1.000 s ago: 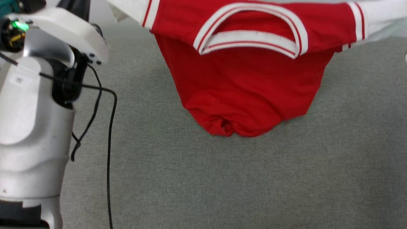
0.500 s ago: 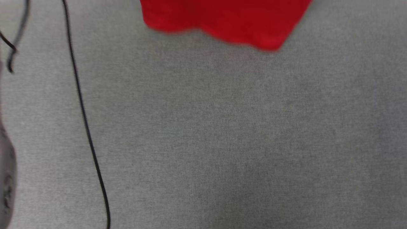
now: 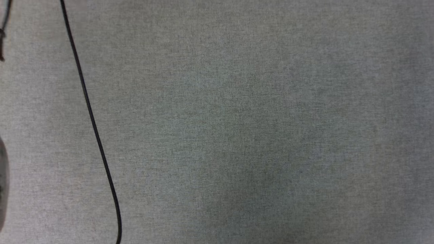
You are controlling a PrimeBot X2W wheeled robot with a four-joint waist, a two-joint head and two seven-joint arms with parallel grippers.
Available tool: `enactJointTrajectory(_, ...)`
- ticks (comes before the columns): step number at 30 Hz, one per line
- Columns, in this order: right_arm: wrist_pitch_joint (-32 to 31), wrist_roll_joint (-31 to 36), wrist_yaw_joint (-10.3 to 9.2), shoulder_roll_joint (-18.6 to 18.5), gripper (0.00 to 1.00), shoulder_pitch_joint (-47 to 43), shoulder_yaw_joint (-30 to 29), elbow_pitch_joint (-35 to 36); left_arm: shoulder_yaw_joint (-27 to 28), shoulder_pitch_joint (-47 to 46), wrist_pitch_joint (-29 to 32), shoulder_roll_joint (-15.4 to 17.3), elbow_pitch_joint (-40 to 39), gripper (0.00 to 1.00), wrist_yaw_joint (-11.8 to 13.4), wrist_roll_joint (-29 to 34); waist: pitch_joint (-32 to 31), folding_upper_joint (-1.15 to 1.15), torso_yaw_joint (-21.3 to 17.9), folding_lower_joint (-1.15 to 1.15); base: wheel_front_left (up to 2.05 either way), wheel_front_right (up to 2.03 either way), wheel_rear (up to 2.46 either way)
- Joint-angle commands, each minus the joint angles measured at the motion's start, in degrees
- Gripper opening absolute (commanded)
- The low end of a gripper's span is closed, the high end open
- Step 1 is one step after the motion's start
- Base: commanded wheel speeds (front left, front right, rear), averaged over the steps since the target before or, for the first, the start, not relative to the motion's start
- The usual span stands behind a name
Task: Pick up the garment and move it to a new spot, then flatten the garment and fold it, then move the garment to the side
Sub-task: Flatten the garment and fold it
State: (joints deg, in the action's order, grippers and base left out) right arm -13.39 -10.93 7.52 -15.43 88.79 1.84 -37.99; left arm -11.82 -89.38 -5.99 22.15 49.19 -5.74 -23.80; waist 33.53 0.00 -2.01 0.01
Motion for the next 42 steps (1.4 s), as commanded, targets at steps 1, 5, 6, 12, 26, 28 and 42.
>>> enactJointTrajectory(1, 0.3, 0.2, -0.06, 0.5, 0.00, -0.7, 0.1, -0.5, 0.1, 1.0, -0.4, -0.2, 0.5, 0.00, -0.2, -0.4, 0.6, 0.00, 0.1, -0.01, 0.00, 0.00, 0.00)
enactJointTrajectory(5, 1.2, -0.7, -0.06, 2.0, 0.00, -2.5, 0.8, -3.2, 0.1, 3.1, -1.2, -1.2, 3.9, 0.00, -0.8, -2.0, 1.6, 0.00, 0.3, -0.01, 0.00, 0.00, 0.00)
enactJointTrajectory(6, 1.6, -0.9, -0.06, 2.2, 0.00, -3.4, 1.3, -3.9, 0.2, 3.8, -1.4, -1.5, 4.7, 0.00, -0.9, -2.6, 1.7, 0.00, 0.4, -0.01, 0.00, 0.00, 0.00)
enactJointTrajectory(12, 4.8, -4.4, -0.06, 1.9, 0.00, -11.0, 3.6, -6.4, -0.6, 10.0, -3.6, -3.6, 8.0, 0.00, -1.5, -5.3, 0.5, 0.00, 1.1, -0.01, 0.00, 0.00, 0.00)
enactJointTrajectory(26, 13.3, -14.0, -0.06, -1.8, 0.00, -40.7, 5.9, -2.3, -1.5, 36.1, -9.1, -4.5, 4.3, 0.00, -1.7, -11.5, -12.0, 0.00, 1.7, -0.01, 0.00, 0.00, 0.00)
enactJointTrajectory(28, 13.7, -14.7, -0.07, -2.6, 0.00, -45.0, 5.2, -0.4, -1.0, 40.0, -9.2, -4.1, 2.6, 0.00, -1.7, -11.6, -14.3, 0.00, 1.8, -0.01, 0.00, 0.00, 0.00)
enactJointTrajectory(42, 7.2, -11.9, -0.09, 0.4, 0.00, -77.1, -5.0, 18.6, 3.8, 72.2, -9.2, -4.8, -17.7, 0.00, 4.6, -11.9, -27.5, 0.00, 2.6, -0.01, 0.00, 0.00, 0.00)
